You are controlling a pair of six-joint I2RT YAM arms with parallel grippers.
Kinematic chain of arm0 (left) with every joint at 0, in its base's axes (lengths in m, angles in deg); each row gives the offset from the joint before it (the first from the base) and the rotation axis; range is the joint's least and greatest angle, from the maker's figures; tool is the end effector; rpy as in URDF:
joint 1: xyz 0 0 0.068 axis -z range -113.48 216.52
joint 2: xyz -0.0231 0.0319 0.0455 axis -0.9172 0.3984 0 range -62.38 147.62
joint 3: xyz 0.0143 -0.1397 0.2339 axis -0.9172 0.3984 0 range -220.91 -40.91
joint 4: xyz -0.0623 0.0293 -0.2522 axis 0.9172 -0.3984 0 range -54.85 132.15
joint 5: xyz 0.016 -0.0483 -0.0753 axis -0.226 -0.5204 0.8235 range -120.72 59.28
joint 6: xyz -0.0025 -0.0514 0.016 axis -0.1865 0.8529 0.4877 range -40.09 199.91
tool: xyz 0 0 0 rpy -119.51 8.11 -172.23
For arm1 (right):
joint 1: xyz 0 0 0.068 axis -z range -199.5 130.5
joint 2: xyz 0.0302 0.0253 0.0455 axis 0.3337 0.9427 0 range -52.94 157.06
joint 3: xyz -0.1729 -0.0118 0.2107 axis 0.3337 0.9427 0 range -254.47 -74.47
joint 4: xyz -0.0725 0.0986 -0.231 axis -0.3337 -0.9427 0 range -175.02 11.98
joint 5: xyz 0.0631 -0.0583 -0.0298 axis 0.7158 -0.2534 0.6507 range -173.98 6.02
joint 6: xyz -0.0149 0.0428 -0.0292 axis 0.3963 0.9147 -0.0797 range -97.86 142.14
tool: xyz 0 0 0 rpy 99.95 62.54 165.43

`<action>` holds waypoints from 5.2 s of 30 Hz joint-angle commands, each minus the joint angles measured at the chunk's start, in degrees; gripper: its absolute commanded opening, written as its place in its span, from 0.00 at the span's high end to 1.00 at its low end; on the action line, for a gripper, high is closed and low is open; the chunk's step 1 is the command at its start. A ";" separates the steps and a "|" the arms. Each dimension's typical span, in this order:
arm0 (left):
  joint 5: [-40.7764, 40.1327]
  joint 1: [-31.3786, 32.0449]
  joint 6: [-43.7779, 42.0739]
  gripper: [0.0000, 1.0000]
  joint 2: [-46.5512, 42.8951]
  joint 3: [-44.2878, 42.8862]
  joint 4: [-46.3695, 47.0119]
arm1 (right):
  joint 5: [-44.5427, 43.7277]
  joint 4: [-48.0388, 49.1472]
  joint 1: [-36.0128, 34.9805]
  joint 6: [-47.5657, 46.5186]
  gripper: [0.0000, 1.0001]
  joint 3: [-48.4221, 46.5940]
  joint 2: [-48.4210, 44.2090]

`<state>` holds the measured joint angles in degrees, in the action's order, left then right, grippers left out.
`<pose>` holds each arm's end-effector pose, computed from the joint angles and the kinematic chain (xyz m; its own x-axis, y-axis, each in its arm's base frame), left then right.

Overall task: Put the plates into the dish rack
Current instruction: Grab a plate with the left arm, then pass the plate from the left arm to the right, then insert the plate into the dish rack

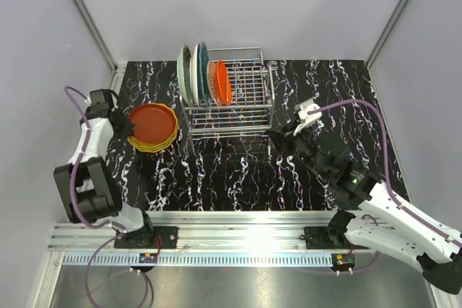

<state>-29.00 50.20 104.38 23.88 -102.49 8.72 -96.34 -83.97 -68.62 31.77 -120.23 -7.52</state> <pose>0.2962 0.0856 0.2362 -0.6316 -0.6164 -0.4703 -0.5793 0.7783 -0.2421 0.1286 0.1369 0.3523 -0.1635 0.0608 -0.9847 -0.5801 0.8014 0.1458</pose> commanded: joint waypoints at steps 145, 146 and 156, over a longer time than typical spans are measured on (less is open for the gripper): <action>1.36 9.64 -4.17 0.01 -34.84 11.31 -1.81 | -2.76 12.02 2.54 0.57 1.00 -38.36 41.05; 1.36 9.64 -4.17 0.01 -34.84 11.31 -1.81 | -2.84 12.28 2.63 0.83 1.00 -37.83 41.40; 1.97 9.64 -4.17 0.01 -34.75 11.31 -1.81 | -7.24 13.78 2.98 2.41 1.00 -35.98 42.37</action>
<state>-28.22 59.75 100.86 -9.96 -91.13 3.73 -100.62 -73.20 -66.19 32.80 -155.84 34.36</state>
